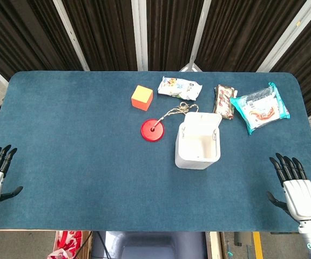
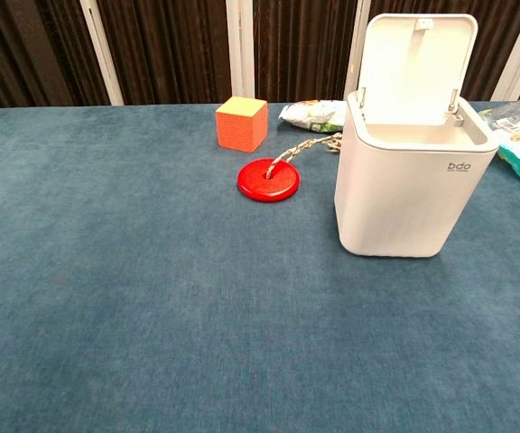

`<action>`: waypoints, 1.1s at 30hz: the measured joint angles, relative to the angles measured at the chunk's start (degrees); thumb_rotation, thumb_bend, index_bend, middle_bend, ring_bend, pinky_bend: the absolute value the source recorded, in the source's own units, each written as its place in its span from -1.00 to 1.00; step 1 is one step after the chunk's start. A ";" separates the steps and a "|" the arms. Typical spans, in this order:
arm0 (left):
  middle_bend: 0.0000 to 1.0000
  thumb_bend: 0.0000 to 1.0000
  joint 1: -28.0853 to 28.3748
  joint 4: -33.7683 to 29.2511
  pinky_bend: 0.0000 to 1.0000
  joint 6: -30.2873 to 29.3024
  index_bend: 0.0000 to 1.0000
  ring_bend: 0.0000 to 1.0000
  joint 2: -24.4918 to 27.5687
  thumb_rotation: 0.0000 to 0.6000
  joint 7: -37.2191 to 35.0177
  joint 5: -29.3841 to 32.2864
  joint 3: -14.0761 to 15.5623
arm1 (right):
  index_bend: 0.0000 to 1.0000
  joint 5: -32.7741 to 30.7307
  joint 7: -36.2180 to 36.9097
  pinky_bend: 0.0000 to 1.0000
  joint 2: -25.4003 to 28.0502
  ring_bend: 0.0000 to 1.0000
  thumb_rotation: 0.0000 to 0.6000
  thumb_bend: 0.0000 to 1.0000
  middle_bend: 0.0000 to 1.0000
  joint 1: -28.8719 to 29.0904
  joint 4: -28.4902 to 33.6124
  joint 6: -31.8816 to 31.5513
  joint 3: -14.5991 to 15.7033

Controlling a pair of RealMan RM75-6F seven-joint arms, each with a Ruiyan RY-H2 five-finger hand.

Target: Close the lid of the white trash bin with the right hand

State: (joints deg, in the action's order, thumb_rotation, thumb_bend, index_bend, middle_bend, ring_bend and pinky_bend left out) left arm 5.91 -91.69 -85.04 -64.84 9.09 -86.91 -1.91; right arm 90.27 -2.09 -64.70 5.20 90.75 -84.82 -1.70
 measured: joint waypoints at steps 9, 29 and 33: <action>-1.00 -1.00 0.01 -0.55 -1.00 0.26 -1.00 -1.00 0.42 1.00 -0.51 0.20 0.09 | -1.00 -2.00 -0.80 -1.00 0.37 -1.00 1.00 -0.48 -1.00 -0.06 0.86 0.87 -0.31; -1.00 -1.00 -0.82 -3.05 -1.00 0.33 -1.00 -1.00 2.07 1.00 -1.97 1.41 0.32 | -1.00 -2.83 1.09 -0.26 1.38 -0.68 1.00 -0.48 -0.79 0.21 4.89 0.19 -1.97; -1.00 -1.00 -0.85 -2.92 -1.00 -0.07 -1.00 -1.00 2.04 1.00 -2.64 1.29 0.11 | -1.00 -3.82 1.81 0.29 2.89 0.11 1.00 -0.33 -0.02 1.66 7.20 0.04 -4.89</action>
State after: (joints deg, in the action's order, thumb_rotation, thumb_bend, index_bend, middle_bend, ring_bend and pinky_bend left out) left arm 5.06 -94.61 -85.11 -62.80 6.45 -85.61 -1.80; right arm 86.45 -0.28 -61.80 6.86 97.96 -84.78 -6.59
